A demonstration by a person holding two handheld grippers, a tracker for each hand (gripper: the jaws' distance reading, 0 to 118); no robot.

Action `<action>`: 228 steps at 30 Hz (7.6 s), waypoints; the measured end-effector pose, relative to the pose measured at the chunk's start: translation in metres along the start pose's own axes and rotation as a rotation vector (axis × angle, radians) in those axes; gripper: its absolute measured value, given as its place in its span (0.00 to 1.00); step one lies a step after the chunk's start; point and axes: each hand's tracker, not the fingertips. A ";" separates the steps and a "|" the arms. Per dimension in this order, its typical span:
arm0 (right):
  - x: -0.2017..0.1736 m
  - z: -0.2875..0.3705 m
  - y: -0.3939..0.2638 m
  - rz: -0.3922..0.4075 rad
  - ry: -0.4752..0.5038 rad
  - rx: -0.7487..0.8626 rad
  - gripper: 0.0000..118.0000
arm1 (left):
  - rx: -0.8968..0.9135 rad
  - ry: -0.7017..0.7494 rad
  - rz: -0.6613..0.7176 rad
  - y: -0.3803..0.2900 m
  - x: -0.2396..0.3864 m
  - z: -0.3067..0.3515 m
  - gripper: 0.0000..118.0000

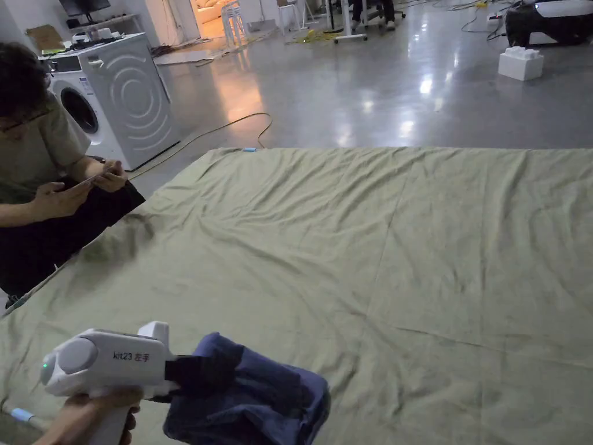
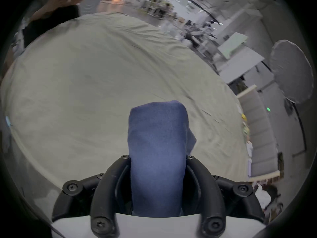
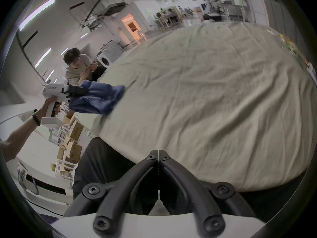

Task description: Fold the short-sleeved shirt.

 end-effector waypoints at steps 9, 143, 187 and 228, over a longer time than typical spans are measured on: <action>0.023 0.007 -0.010 -0.076 -0.071 -0.070 0.00 | 0.064 0.394 -0.087 0.016 -0.012 -0.045 0.66; -0.022 0.249 0.066 0.025 -0.435 0.890 1.00 | 0.986 0.088 -0.544 -0.217 0.330 0.153 1.00; -0.042 0.256 0.076 -0.049 -0.555 0.761 1.00 | 0.926 0.023 -0.594 -0.222 0.343 0.147 1.00; -0.034 0.252 0.061 0.257 -0.383 0.902 1.00 | 0.959 -0.003 -0.596 -0.225 0.351 0.154 1.00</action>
